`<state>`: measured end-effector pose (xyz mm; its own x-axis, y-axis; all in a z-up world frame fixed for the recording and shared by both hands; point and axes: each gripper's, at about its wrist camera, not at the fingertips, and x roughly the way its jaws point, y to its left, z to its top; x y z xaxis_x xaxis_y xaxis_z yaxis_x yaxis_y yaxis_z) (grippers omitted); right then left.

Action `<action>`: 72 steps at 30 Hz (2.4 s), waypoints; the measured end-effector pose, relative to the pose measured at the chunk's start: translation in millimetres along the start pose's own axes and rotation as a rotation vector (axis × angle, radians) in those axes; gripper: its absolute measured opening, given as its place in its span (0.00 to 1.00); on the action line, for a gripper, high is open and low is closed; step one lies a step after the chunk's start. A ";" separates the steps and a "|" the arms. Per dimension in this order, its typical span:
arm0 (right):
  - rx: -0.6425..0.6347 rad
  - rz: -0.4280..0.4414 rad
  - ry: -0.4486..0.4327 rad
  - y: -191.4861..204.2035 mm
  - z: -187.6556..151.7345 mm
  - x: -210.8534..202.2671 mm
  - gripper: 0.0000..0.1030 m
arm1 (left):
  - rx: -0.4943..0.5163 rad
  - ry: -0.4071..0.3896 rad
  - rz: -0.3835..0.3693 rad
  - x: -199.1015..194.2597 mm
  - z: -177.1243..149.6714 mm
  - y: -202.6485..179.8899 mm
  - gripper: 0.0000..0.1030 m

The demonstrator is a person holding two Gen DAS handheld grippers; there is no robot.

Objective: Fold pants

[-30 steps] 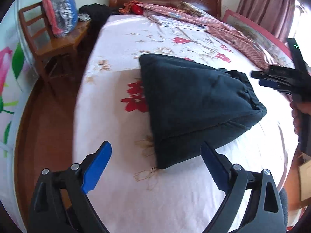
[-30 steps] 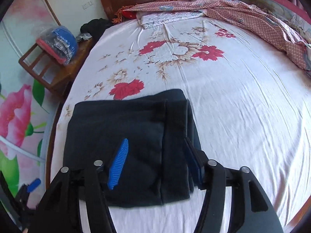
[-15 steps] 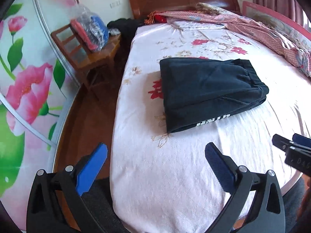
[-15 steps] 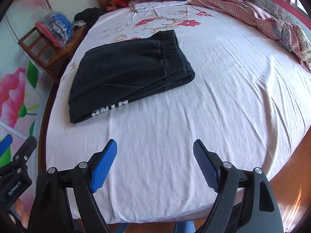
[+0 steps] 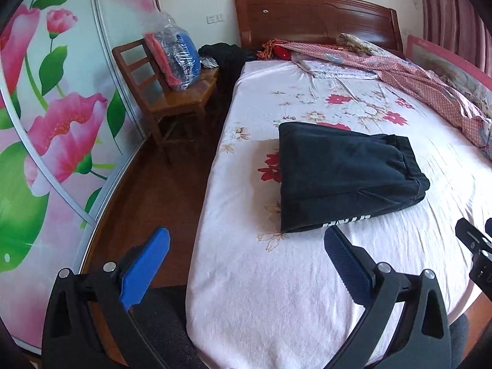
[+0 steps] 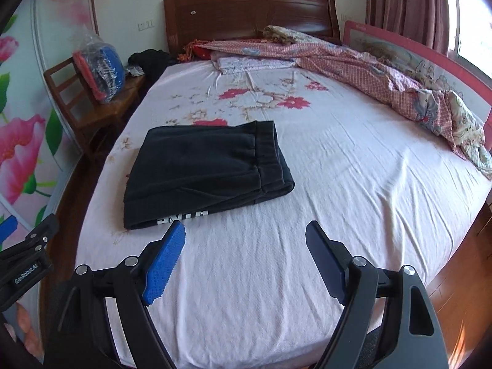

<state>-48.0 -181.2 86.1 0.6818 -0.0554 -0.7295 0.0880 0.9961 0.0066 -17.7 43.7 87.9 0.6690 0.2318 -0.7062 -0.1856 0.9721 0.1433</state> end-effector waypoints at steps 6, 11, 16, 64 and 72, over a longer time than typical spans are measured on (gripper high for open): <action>-0.041 -0.027 -0.008 8.1 -0.5 2.0 0.78 | -0.007 0.018 0.020 6.1 -1.8 -0.1 0.98; -0.041 -0.013 0.028 10.8 -5.2 10.9 0.78 | -0.001 0.013 0.005 8.8 -3.4 -1.2 0.98; -0.045 -0.012 0.032 12.5 -7.0 11.2 0.78 | -0.014 0.041 -0.004 16.0 -7.5 0.3 0.98; -0.041 0.008 0.058 12.3 -12.0 14.0 0.78 | 0.065 0.051 -0.077 12.7 -19.6 -27.8 0.98; -0.042 0.008 0.060 11.9 -11.8 14.2 0.78 | 0.051 0.049 -0.094 11.3 -18.9 -23.3 0.98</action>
<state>-45.8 -169.3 67.7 0.6375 -0.0446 -0.7691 0.0514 0.9986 -0.0154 -19.4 23.0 63.5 0.6457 0.1391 -0.7508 -0.0860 0.9903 0.1095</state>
